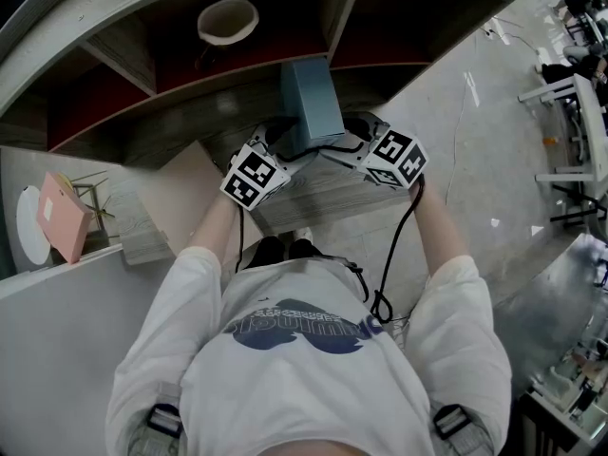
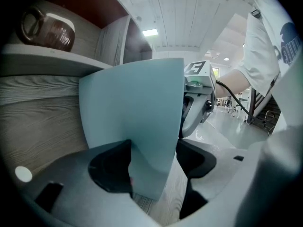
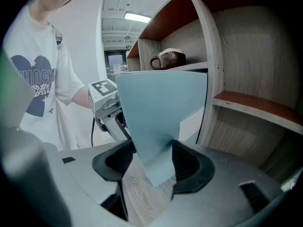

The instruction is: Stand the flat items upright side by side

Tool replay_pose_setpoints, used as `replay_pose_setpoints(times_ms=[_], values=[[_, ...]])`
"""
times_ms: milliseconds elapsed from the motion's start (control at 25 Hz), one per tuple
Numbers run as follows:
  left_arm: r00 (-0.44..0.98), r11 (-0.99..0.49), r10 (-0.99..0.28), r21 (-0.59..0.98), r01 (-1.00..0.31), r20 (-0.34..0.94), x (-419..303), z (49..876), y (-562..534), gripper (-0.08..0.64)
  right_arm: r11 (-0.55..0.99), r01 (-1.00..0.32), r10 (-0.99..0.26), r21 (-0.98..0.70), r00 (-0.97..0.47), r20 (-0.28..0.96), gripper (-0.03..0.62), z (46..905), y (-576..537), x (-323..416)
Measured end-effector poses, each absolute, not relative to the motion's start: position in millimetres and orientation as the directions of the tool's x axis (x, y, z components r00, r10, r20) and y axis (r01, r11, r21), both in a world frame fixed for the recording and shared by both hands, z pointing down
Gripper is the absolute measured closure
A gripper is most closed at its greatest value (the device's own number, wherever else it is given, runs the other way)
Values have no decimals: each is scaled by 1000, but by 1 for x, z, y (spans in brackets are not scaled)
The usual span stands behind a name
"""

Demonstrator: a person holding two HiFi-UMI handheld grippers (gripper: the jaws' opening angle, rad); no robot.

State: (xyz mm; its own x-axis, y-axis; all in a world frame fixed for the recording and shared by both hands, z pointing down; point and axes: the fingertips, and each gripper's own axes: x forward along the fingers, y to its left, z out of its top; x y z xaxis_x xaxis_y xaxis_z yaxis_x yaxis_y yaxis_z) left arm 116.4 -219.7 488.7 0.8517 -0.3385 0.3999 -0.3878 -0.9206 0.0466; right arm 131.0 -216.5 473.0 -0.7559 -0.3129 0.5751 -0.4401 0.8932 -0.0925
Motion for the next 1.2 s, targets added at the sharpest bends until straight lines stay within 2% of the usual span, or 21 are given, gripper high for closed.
replay_pose_setpoints(times_ms=[760,1000,1200], values=[[799,-869,-442,26,-495,408,102,479,-203,253,850,-493,-336,-188,-780,528,336,475,-182,161],[708,-757,-563,77,-649,426,56,487,-172,253,853,-455,-286,-254,-816,503,336,481,-149,167],[526,-545,-693,118,-830,493,-23,505,-119,253,878,-378,-190,-294,-838,511,334,494,-122,162]])
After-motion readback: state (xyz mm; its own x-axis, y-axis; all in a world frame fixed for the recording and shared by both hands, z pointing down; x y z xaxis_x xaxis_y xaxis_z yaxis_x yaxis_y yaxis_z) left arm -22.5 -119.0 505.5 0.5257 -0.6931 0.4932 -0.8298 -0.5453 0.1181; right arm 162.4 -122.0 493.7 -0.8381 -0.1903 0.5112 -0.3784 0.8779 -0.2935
